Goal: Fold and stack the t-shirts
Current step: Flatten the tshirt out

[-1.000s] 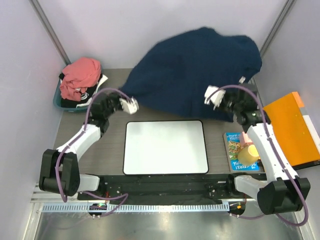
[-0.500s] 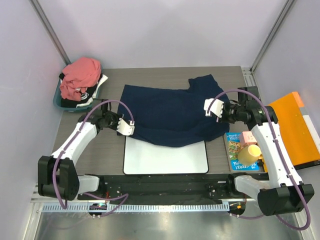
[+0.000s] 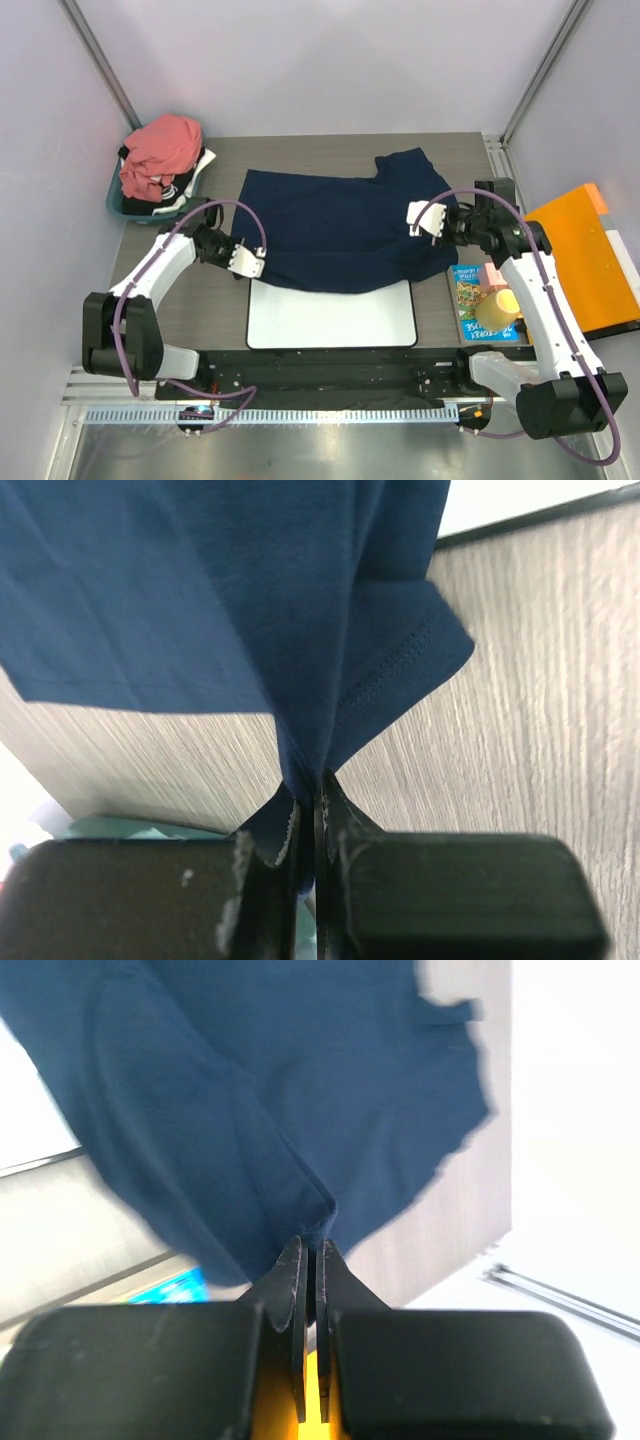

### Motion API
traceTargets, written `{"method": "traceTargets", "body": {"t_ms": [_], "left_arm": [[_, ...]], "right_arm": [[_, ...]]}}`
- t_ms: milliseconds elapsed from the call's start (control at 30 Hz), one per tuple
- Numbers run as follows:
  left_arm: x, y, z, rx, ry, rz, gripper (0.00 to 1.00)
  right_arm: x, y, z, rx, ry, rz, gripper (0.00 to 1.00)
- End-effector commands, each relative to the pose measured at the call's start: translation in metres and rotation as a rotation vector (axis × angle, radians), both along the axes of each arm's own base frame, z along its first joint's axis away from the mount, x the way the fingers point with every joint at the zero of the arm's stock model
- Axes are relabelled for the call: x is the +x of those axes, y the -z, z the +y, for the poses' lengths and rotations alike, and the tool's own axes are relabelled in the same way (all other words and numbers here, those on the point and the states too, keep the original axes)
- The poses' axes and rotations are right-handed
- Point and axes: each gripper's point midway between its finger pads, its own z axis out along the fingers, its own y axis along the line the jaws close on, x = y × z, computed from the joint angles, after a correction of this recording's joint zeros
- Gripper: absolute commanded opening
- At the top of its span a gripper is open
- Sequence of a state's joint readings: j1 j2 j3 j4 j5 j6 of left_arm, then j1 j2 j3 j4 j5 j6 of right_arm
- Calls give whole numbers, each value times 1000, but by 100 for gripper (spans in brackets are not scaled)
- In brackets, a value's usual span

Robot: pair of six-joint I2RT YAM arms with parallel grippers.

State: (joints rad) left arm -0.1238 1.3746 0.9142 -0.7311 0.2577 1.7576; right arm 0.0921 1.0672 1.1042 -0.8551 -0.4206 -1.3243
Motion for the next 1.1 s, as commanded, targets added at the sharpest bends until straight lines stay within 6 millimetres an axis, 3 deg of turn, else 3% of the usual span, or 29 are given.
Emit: {"method": "traceTargets", "body": {"t_ms": [0, 67, 100, 133, 167, 200, 267, 300, 367, 400, 433, 467, 500, 533, 567, 600, 667, 700, 733, 767, 800, 833, 867, 900, 933, 967, 1000, 1033, 1067], "left_arm": [[30, -5, 22, 65, -73, -75, 0], [51, -12, 26, 54, -127, -125, 0], [59, -10, 27, 47, -152, -121, 0], [77, -27, 26, 27, -177, -167, 0], [91, -37, 23, -23, -237, -202, 0], [112, -53, 20, -54, -261, -242, 0], [135, -71, 14, -123, -298, -285, 0], [154, -93, 10, -150, -297, -339, 0], [190, -108, 5, -180, -309, -445, 0], [210, -130, 3, -185, -335, -534, 0], [236, -142, 2, -201, -344, -629, 0], [251, -159, 2, -209, -361, -702, 0], [269, -202, 4, -228, -409, -825, 0], [286, -246, 10, -342, -512, -980, 0], [299, -248, 11, -444, -633, -965, 0], [302, -335, 19, -592, -718, -1068, 0], [305, -338, 25, -777, -958, -926, 0], [295, -370, 17, -851, -939, -942, 0], [293, -379, 8, -898, -920, -962, 0], [269, -414, 5, -955, -891, -1040, 0], [273, -373, -16, -920, -875, -994, 0], [263, -394, -23, -985, -825, -1074, 0], [256, -389, -32, -982, -809, -1047, 0], [243, -389, -47, -983, -789, -1016, 0], [237, -389, -48, -977, -806, -1020, 0], [230, -390, -41, -962, -862, -1062, 0], [219, -393, -41, -970, -872, -1066, 0], [215, -372, -43, -905, -879, -978, 0], [208, -357, -42, -867, -882, -898, 0]], "right_arm": [[49, -41, -3, 49, 87, -260, 1], [74, -48, -8, 53, 127, -382, 1], [89, -66, -8, 67, 134, -489, 1], [100, -56, -9, 64, 148, -498, 1], [110, -59, -11, 67, 166, -533, 1], [125, -81, -14, 89, 196, -640, 1], [153, -77, -18, 101, 244, -662, 1], [167, -112, -24, 128, 288, -791, 1], [202, -104, -27, 122, 321, -834, 1], [215, -147, -31, 148, 348, -986, 1], [225, -162, -32, 155, 355, -1048, 1], [250, -152, -32, 139, 366, -1062, 1], [252, -216, -34, 178, 379, -1234, 1], [256, -242, -37, 187, 418, -1305, 1], [274, -246, -37, 184, 438, -1341, 1], [253, -325, -43, 225, 481, -1532, 1], [235, -379, -48, 284, 551, -1641, 1], [221, -416, -49, 342, 554, -1657, 1], [213, -431, -49, 384, 550, -1651, 1], [208, -439, -46, 402, 527, -1648, 1], [196, -448, -44, 416, 510, -1655, 1], [193, -448, -40, 409, 497, -1645, 1], [190, -446, -35, 415, 485, -1624, 1], [206, -414, -30, 398, 479, -1528, 1], [182, -422, -30, 415, 472, -1519, 1], [183, -406, -26, 401, 459, -1473, 1], [199, -355, -17, 360, 439, -1359, 1], [173, -360, -15, 359, 410, -1335, 1], [171, -339, -6, 372, 360, -1233, 1]]}}
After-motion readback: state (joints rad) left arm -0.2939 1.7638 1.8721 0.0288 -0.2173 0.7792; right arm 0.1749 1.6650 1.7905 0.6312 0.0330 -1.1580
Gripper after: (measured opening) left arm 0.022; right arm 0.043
